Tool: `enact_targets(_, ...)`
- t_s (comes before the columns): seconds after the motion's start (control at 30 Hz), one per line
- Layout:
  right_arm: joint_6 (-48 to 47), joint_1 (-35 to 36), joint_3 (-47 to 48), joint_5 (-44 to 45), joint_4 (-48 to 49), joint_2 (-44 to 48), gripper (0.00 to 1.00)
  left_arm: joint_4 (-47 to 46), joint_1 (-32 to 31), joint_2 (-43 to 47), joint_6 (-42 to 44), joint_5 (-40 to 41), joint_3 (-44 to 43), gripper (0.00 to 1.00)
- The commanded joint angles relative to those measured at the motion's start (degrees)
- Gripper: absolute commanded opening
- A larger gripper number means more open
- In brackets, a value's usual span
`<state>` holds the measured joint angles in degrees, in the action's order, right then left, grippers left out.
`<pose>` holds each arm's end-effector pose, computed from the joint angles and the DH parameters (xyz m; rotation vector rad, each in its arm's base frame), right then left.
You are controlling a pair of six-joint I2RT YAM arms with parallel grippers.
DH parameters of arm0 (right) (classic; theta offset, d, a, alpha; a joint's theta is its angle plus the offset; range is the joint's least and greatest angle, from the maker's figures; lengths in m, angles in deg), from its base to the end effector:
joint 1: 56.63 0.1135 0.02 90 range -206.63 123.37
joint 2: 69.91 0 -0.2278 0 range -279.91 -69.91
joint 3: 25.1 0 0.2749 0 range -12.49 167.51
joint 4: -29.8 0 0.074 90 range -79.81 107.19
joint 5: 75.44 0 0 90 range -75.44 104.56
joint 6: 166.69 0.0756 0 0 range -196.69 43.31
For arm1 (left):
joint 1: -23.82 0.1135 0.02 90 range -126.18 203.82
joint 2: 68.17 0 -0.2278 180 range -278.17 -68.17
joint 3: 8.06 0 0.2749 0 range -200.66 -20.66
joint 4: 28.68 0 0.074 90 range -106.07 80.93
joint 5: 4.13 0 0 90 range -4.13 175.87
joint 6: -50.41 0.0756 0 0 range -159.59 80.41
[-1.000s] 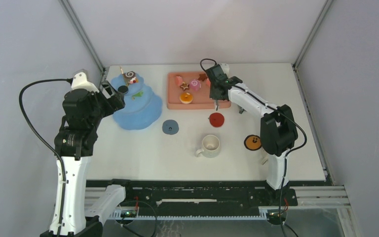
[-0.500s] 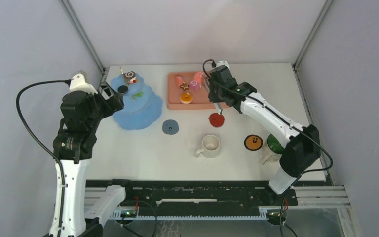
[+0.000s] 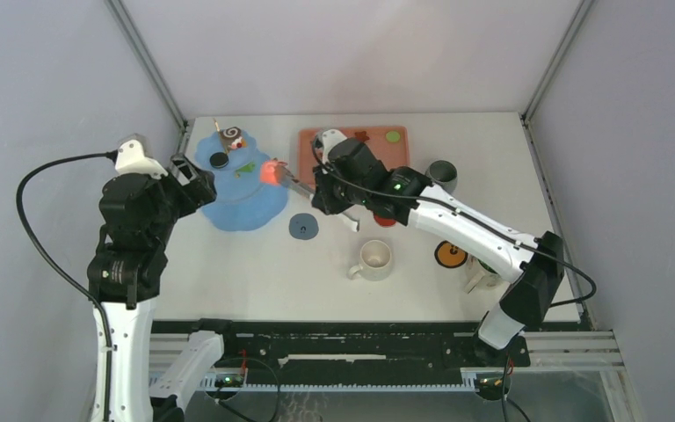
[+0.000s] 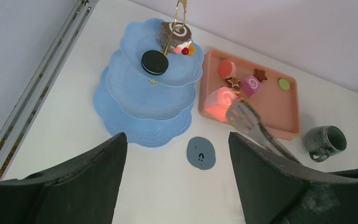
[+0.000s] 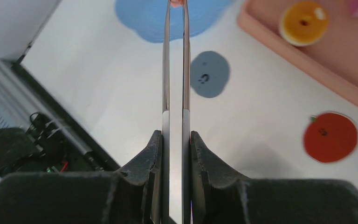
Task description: Serve the afternoon tea
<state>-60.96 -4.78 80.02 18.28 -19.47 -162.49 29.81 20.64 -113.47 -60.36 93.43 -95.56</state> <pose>0.2623 0.3260 0.3114 -0.6692 2.1718 0.5725 0.2066 -0.0015 0.4183 -0.3741 1.8178 -0.1685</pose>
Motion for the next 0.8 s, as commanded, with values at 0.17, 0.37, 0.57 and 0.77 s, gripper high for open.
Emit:
enact_targets(0.17, 0.5, 6.9, 11.2, -5.4, 3.8, -7.4, 0.0, -0.3, 0.5, 1.4, -0.1, 1.0, -2.4, 0.84)
enact_targets(0.37, 0.4, 8.8, 19.4, -5.9, 2.2, -15.3, 0.0, 0.2, 0.5, 1.7, 0.4, 1.7, -2.6, 0.84)
enact_targets(0.57, 1.1, 8.8, 25.2, -5.3, 1.8, -20.7, 0.0, 0.2, 0.5, 1.7, 0.3, 1.6, -2.6, 0.84)
enact_targets(0.77, 2.1, 8.4, 31.4, -3.4, 2.0, -25.2, 0.0, 0.0, 0.5, 1.4, 1.3, 2.3, -1.6, 0.84)
